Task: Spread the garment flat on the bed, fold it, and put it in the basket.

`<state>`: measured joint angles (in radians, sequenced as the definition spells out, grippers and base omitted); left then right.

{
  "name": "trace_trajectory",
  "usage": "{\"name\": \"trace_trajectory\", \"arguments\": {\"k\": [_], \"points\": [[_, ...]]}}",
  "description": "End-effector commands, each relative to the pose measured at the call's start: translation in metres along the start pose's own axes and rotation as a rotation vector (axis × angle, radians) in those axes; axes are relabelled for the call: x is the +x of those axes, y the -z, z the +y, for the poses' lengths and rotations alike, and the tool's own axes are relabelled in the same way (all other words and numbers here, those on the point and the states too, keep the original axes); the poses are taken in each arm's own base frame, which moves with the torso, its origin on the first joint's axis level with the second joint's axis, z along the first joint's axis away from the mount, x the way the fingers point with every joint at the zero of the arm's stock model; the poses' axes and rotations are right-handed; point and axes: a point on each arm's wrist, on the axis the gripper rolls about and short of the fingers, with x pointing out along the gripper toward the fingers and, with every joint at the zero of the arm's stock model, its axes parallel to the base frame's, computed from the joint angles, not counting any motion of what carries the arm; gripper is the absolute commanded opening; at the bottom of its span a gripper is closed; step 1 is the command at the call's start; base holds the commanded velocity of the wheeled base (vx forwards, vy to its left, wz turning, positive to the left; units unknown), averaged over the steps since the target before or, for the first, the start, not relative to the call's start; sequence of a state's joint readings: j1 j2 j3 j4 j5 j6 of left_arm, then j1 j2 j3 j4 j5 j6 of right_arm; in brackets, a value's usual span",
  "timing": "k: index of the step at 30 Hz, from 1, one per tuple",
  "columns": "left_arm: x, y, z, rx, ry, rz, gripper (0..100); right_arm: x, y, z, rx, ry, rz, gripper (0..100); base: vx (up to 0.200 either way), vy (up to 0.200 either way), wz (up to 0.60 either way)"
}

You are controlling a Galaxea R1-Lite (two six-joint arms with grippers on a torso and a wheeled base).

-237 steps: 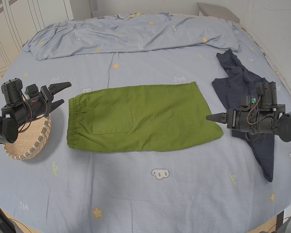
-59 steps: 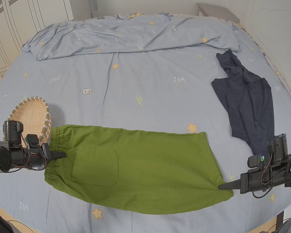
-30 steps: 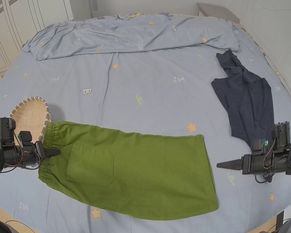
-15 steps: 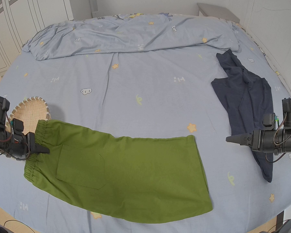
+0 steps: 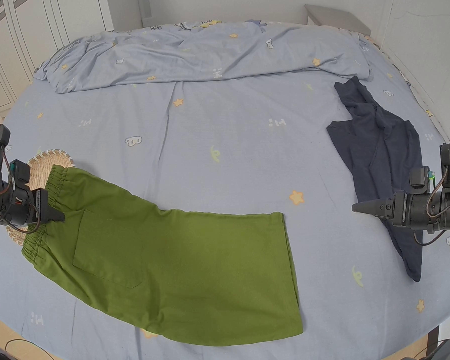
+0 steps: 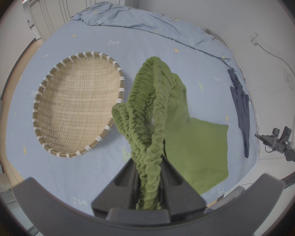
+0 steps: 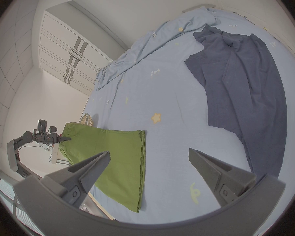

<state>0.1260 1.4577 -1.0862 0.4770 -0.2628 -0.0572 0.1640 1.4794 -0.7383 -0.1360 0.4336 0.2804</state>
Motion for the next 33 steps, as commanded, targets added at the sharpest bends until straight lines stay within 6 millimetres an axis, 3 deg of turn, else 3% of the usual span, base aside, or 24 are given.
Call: {"name": "trace_trajectory", "arguments": {"k": [1, 2, 4, 6, 13, 18, 23, 25, 33], "points": [[0.002, 0.002, -0.02, 0.032, 0.054, 0.024, 0, 0.001, 0.001, 0.001, -0.001, -0.005, 0.007, 100, 0.0, 0.0, 0.0], [0.002, 0.003, -0.021, 0.032, 0.055, 0.027, 0, 0.001, 0.001, 0.001, -0.001, -0.004, 0.007, 100, 0.0, 0.0, 0.0], [-0.008, 0.003, -0.051, 0.038, 0.095, 0.042, 0, 0.001, 0.002, 0.001, -0.001, -0.004, 0.009, 100, 0.0, 0.0, 0.0], [-0.015, 0.001, -0.068, 0.033, 0.075, 0.039, 0, 0.001, 0.002, 0.001, -0.002, -0.004, 0.009, 100, 0.0, 0.0, 0.0], [-0.019, 0.004, -0.1, 0.071, 0.08, 0.028, 0, 0.006, 0.004, 0.001, 0.0, -0.007, 0.027, 100, 0.0, 0.0, 0.0], [0.0, -0.002, -0.137, 0.032, 0.121, 0.069, 0, 0.006, 0.004, 0.002, 0.0, -0.007, 0.029, 100, 0.0, 0.0, 0.0], [0.013, 0.014, -0.164, -0.007, 0.118, 0.129, 0, 0.006, 0.003, 0.001, 0.002, -0.004, 0.025, 100, 0.0, 0.0, 0.0], [0.024, 0.025, -0.184, -0.059, 0.125, 0.173, 0, 0.006, 0.003, 0.001, -0.001, -0.005, 0.024, 100, 0.0, 0.0, 0.0], [0.042, 0.032, -0.22, -0.207, 0.157, 0.159, 0, 0.006, 0.004, 0.001, 0.0, -0.004, 0.024, 100, 0.0, 0.0, 0.0]]}}
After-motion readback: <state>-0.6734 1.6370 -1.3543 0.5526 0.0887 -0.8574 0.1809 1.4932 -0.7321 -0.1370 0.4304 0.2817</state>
